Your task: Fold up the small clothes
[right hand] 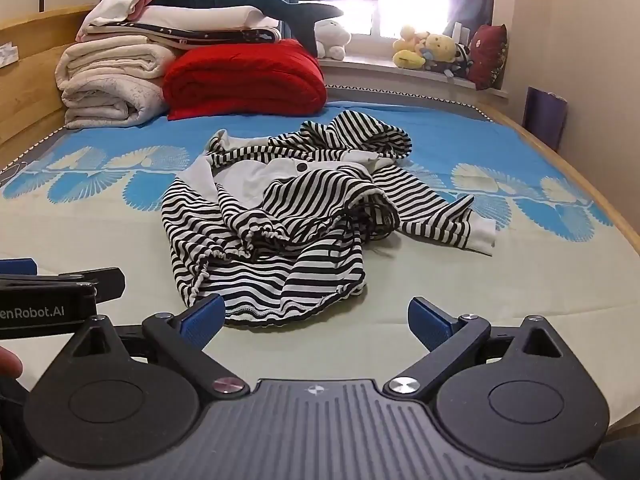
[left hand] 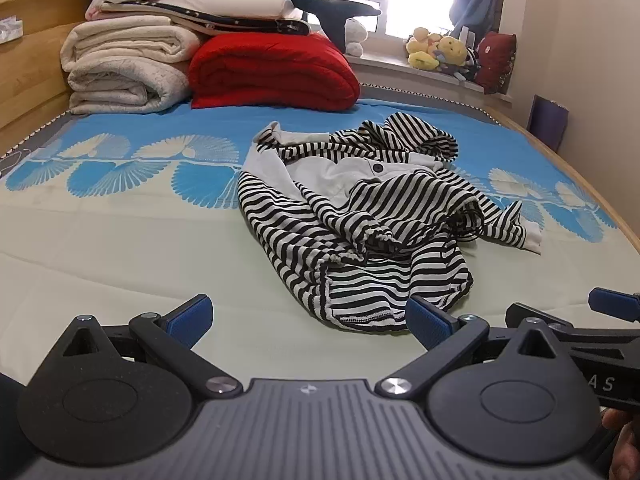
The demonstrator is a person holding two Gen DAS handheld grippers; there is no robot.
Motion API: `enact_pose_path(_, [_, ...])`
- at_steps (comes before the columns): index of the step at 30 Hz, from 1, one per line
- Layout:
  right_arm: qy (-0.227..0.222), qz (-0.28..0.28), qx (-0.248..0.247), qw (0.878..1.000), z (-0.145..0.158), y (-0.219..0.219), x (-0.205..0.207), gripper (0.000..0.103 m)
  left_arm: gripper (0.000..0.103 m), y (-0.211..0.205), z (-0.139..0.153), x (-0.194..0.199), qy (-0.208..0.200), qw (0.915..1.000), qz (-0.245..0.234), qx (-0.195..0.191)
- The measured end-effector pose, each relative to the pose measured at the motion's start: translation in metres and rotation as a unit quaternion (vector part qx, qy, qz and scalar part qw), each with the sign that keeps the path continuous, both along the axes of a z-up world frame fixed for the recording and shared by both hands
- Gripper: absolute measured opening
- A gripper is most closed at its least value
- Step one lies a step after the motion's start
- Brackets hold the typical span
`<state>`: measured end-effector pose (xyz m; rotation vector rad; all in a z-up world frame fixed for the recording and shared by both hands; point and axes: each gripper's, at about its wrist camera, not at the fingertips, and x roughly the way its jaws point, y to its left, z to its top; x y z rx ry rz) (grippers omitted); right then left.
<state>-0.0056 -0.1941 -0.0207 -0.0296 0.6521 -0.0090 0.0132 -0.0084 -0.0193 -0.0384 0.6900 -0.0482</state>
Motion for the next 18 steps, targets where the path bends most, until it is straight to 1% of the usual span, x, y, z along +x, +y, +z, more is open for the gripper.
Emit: enact_pose_path(18, [-0.012, -0.007, 0.011, 1.0, 0.0062, -0.0038, -0.0035, 0.096, 0.102, -0.005, -0.0006, -0.0074, -0.012, 0.9999, -0.001, 0.002])
